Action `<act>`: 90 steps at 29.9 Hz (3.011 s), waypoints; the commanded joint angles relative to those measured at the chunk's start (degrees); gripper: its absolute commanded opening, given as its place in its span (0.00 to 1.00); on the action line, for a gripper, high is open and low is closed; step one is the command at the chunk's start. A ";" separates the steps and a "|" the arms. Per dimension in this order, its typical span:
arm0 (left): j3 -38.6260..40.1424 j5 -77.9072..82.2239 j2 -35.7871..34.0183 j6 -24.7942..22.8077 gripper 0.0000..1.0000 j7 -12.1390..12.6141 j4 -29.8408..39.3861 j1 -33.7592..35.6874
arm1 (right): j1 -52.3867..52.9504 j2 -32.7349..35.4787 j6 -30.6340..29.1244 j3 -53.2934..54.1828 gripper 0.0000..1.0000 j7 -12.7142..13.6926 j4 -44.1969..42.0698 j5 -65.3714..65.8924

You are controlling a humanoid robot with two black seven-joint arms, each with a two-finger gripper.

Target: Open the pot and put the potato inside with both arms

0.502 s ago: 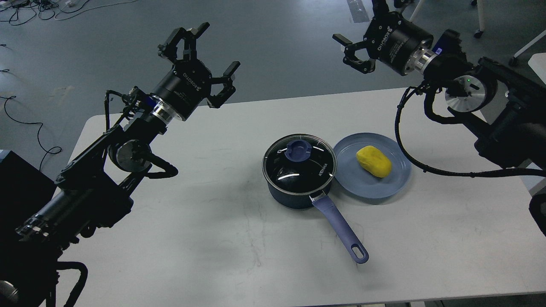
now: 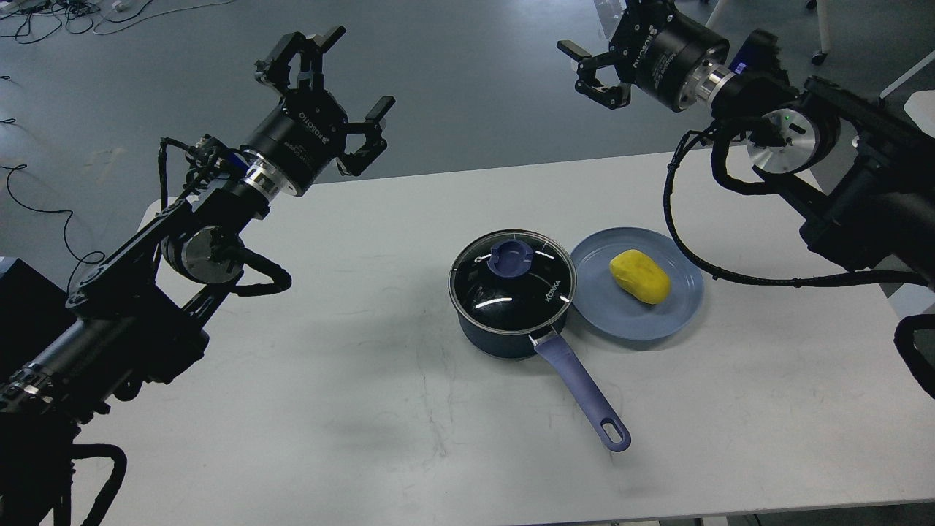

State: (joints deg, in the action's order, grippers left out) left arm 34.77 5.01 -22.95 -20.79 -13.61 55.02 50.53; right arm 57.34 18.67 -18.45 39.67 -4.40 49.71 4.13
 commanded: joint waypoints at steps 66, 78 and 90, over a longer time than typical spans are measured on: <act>1.79 20.95 -1.39 5.94 0.98 0.70 1.31 3.78 | -0.91 0.23 3.51 1.72 1.00 5.71 -2.69 -0.08; 1.00 61.14 -7.63 6.98 0.98 -2.47 14.06 3.61 | -4.08 2.07 3.77 5.77 1.00 5.63 -4.01 -0.17; -18.24 98.35 -8.33 35.29 0.98 -10.56 14.24 6.33 | -4.87 4.18 4.04 5.95 1.00 5.45 -4.01 -0.17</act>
State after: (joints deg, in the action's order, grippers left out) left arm 20.56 101.24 -30.79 12.82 -24.05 69.15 55.25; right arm 52.51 22.53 -14.44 45.63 1.04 45.70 3.95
